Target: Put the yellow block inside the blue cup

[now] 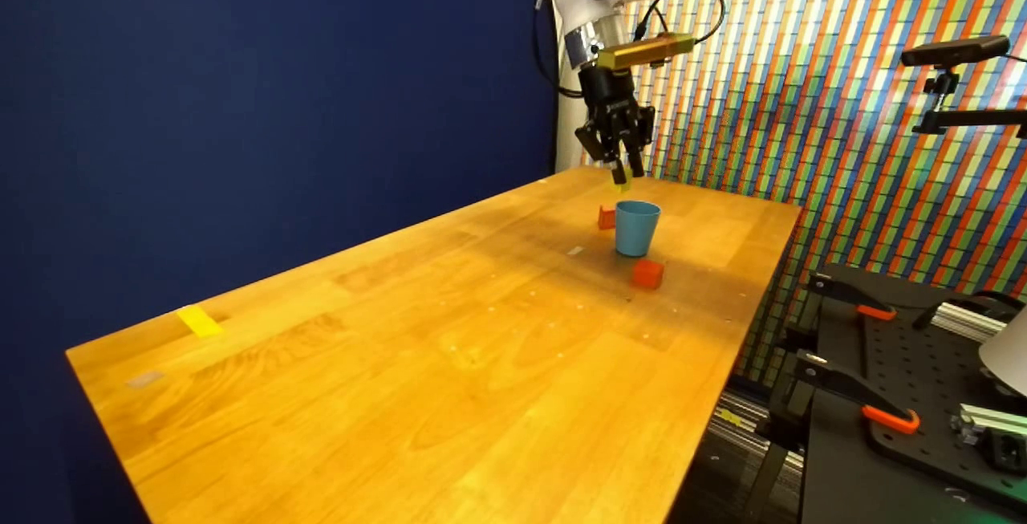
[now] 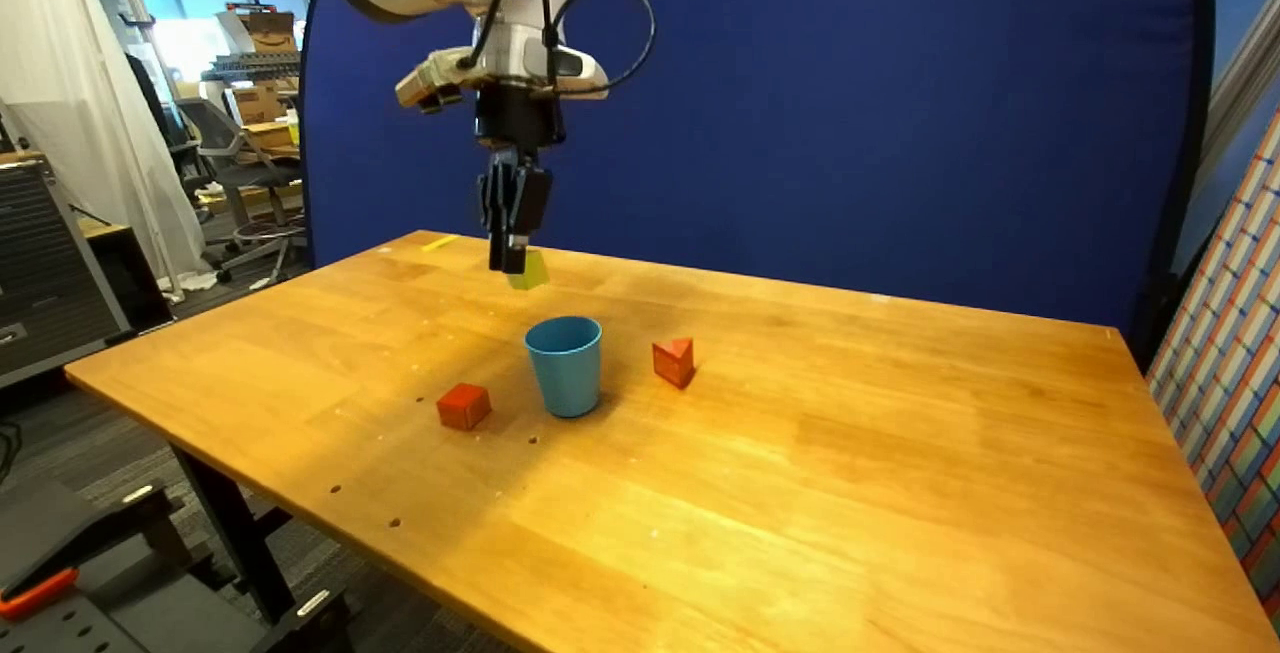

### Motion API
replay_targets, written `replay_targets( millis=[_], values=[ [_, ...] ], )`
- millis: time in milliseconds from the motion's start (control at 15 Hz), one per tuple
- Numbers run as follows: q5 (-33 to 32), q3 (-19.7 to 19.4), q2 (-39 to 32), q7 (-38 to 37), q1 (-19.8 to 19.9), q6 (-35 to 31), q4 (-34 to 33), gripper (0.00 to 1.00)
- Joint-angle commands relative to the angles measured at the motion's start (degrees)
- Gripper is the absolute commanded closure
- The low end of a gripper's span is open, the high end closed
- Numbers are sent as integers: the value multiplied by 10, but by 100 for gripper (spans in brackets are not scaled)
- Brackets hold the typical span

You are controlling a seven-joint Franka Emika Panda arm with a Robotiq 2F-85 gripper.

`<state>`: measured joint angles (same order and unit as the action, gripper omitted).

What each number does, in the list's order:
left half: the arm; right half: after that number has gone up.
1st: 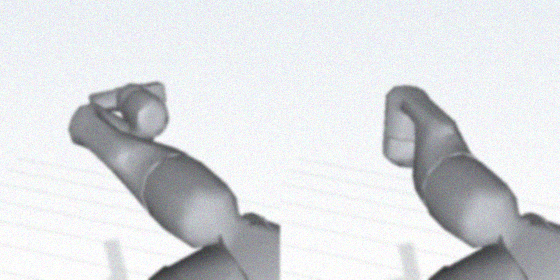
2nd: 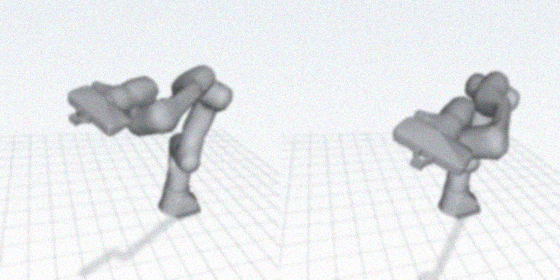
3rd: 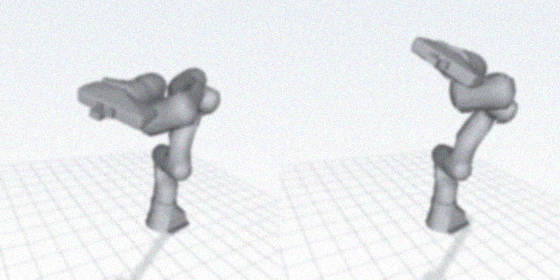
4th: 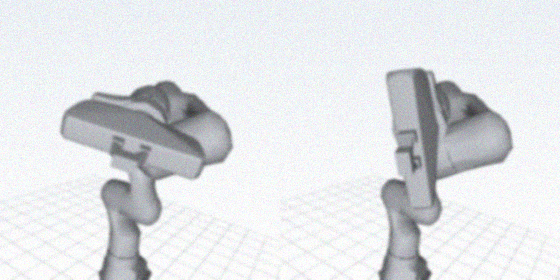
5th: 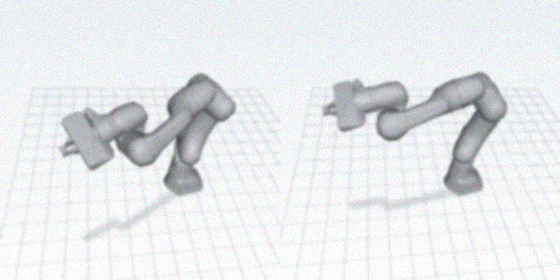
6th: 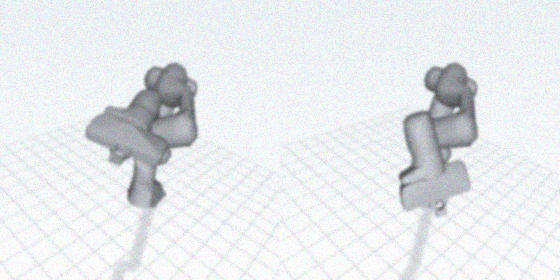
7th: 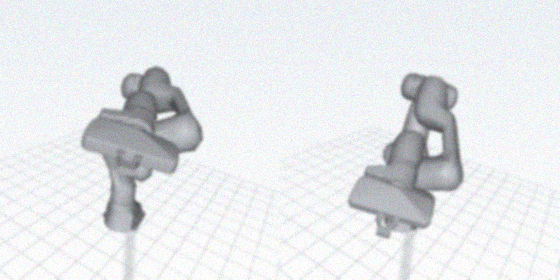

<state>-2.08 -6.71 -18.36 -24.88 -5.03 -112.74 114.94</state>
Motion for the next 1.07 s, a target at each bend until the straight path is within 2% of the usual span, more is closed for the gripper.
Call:
replay_targets(
  millis=[0,200,533,600,667,733,933,1000],
  values=[
    [-1,2,72,-16,20,8,47,85],
    [-4,-1,64,-44,35,16,49,85],
    [9,-1,33,-32,59,31,42,84],
    [9,-2,29,-33,61,27,41,41],
    [13,-1,27,-25,64,27,42,40],
    [14,-1,26,-22,66,27,41,35],
    [17,1,32,-7,67,26,44,11],
    [28,5,41,24,73,15,52,5]
  ],
)
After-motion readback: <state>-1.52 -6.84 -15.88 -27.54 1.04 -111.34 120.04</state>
